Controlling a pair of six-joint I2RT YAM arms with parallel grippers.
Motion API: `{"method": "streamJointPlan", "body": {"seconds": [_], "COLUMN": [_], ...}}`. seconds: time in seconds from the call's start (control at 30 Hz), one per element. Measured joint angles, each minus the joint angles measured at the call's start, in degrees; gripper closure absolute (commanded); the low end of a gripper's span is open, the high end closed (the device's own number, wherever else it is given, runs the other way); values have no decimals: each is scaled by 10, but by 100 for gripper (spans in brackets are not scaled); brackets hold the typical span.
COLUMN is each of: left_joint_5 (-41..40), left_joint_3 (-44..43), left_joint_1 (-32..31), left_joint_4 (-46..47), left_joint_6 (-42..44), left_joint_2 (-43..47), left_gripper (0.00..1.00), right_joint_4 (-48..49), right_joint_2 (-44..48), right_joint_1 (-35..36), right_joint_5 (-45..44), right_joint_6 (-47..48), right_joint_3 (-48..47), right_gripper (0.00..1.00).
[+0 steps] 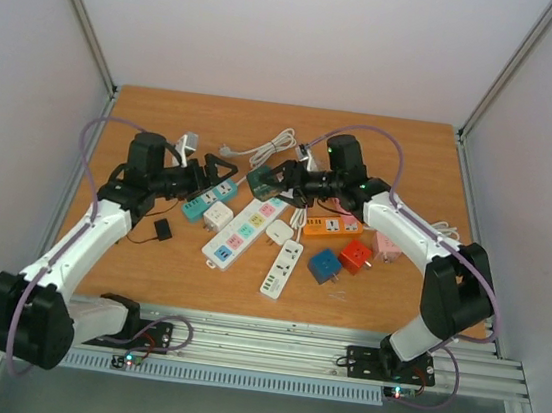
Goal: Insert the plug
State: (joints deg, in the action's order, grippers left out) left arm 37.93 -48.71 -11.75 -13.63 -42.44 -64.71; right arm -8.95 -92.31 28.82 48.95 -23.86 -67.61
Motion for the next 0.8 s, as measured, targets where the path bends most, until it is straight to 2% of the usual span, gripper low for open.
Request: {"method": "streamJointPlan", "body": {"seconds": [0.17, 0.53, 0.7, 0.8], "left_joint_5": [41, 84, 88, 86], "left_joint_3": [9, 114, 128, 137], "left_joint_1": [-13, -79, -83, -83], "left_joint_4": [49, 275, 358, 395], "left_joint_6": [-57, -219, -281, -309], "left_joint_2": [-32, -39, -42, -49], "left_gripper": [5, 8, 8, 13], "right_joint_4": [54, 160, 202, 212], "right_joint_2": [17, 18, 20, 22], "right_joint_1": [-10, -24, -24, -24], "right_joint_5": [37, 108, 129, 137], "right_joint_6": [-50, -162, -194, -201], "right_joint_3": [16, 68, 83, 89], "right_gripper": [53, 53, 53, 53]}}
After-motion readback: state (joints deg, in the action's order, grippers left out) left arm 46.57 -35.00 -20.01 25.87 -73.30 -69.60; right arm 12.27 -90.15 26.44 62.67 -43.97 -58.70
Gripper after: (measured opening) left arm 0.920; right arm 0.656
